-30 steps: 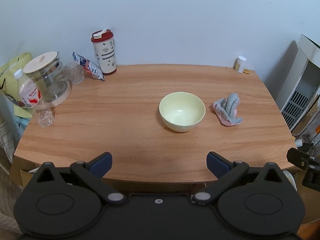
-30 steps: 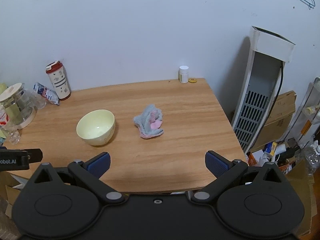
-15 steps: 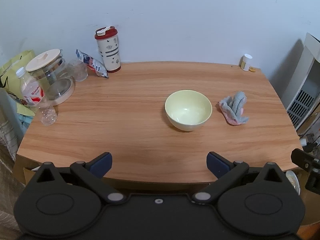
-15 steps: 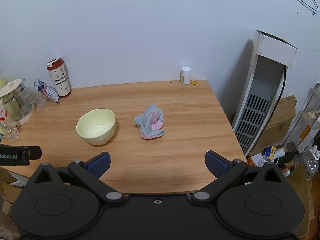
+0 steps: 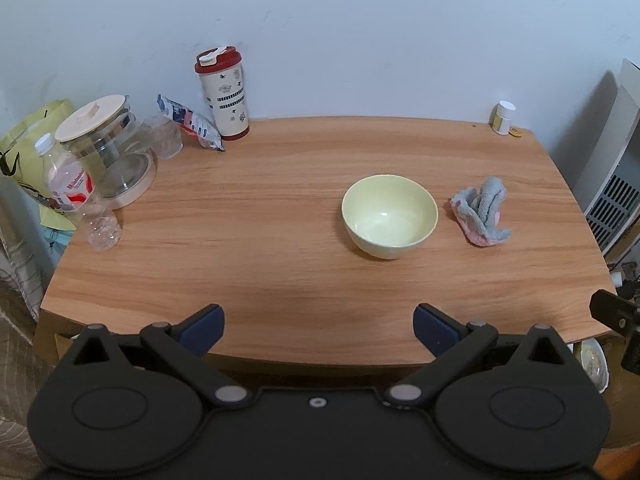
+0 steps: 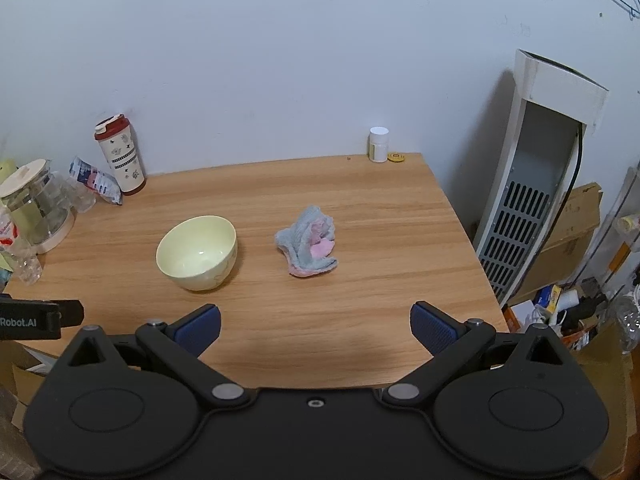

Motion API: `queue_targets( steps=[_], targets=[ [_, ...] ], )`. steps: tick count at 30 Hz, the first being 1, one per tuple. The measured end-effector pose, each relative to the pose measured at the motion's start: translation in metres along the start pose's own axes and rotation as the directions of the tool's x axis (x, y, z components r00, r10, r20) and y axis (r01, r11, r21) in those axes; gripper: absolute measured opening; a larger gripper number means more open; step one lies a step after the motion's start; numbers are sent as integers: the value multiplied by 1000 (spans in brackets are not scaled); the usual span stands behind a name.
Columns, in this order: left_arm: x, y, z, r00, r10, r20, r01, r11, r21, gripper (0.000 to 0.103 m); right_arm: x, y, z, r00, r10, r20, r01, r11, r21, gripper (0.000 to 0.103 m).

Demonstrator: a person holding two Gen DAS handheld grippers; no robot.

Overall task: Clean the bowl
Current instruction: 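Move both tools toward the pale bowl and grey cloth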

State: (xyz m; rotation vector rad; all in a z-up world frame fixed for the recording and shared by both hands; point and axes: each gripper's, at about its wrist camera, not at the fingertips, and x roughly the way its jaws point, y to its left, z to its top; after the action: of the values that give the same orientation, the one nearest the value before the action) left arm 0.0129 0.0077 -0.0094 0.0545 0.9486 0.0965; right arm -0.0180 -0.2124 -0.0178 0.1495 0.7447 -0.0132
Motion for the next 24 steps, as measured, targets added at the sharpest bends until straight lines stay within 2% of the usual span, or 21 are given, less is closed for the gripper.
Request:
queue_targets(
  steps=[24],
  targets=[
    [9,4,1,1000,8,-29,-8,1000,-23,103,13,-2,8,999,15,-29,-15,1000,0,103]
  ],
)
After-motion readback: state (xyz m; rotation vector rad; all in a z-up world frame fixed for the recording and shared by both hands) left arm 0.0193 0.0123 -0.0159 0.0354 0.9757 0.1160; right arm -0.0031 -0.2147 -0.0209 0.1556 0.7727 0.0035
